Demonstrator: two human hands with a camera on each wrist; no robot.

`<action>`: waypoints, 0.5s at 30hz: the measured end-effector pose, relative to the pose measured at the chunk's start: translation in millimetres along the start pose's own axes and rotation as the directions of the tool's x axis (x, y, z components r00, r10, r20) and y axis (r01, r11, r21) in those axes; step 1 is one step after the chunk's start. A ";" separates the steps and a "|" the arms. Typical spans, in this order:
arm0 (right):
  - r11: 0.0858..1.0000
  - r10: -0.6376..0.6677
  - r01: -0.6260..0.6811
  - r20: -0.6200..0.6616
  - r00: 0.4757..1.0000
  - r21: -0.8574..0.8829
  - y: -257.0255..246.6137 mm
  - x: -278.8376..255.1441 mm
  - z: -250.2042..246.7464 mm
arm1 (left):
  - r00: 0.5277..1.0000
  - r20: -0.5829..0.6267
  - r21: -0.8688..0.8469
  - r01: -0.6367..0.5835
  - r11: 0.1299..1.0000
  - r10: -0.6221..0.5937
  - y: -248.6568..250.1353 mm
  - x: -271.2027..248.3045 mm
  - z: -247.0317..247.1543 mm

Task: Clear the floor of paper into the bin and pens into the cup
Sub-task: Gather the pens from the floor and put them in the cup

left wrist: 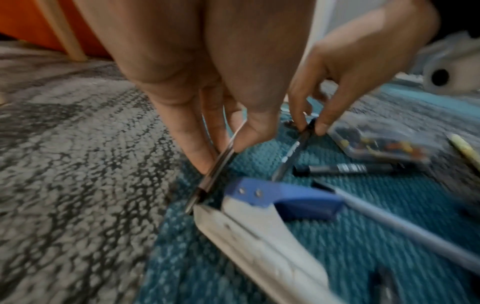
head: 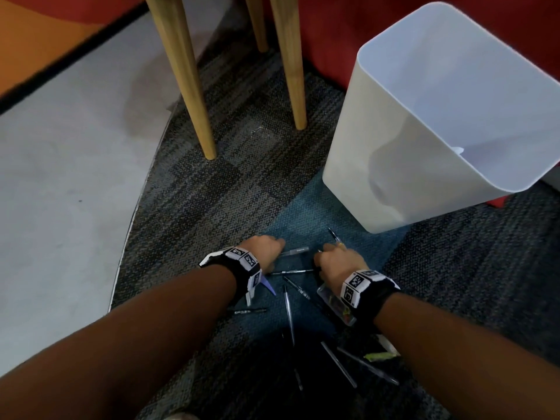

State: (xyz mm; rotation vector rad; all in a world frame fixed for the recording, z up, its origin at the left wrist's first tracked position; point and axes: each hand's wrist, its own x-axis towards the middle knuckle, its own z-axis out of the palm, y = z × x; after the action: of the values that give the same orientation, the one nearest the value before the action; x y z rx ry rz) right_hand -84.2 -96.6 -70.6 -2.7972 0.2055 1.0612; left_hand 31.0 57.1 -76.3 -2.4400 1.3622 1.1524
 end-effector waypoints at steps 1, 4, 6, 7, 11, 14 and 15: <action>1.000 -0.011 0.011 -0.017 1.000 0.021 1.4 0.4 -4.9 | 0.999 -0.035 -0.059 0.020 0.998 -0.022 -3.4 -1.0 -5.2; 0.990 -0.039 0.049 -0.075 0.996 0.132 3.1 -1.2 -34.7 | 0.986 -0.135 -0.246 0.066 0.967 -0.101 -11.4 -5.7 -32.9; 0.971 -0.084 0.112 -0.139 0.987 0.209 2.5 -3.4 -64.5 | 0.968 -0.224 -0.339 0.035 0.940 -0.116 -14.2 -9.9 -59.3; 0.958 -0.119 0.163 -0.190 0.975 0.235 1.9 -4.8 -80.5 | 0.954 -0.279 -0.369 0.002 0.930 -0.112 -14.5 -13.5 -74.6; 0.887 -0.164 0.356 -0.517 0.840 0.296 -0.1 -28.1 -147.0 | 0.852 -0.516 -0.393 -0.152 0.907 -0.082 -8.4 -43.3 -143.0; 0.845 -0.084 0.416 -0.686 0.723 0.335 6.0 -55.0 -194.2 | 0.718 -0.693 -0.355 -0.265 0.896 -0.063 2.9 -77.8 -198.0; 0.819 -0.051 0.447 -0.729 0.682 0.360 8.0 -64.3 -211.2 | 0.668 -0.742 -0.340 -0.302 0.891 -0.057 7.6 -89.8 -215.3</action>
State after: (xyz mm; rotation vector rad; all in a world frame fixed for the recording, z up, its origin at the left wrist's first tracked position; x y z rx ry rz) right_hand 3.4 -137.7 128.0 -2.4511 0.1262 -0.1692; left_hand 118.3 19.3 137.0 -3.4422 1.5942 0.4794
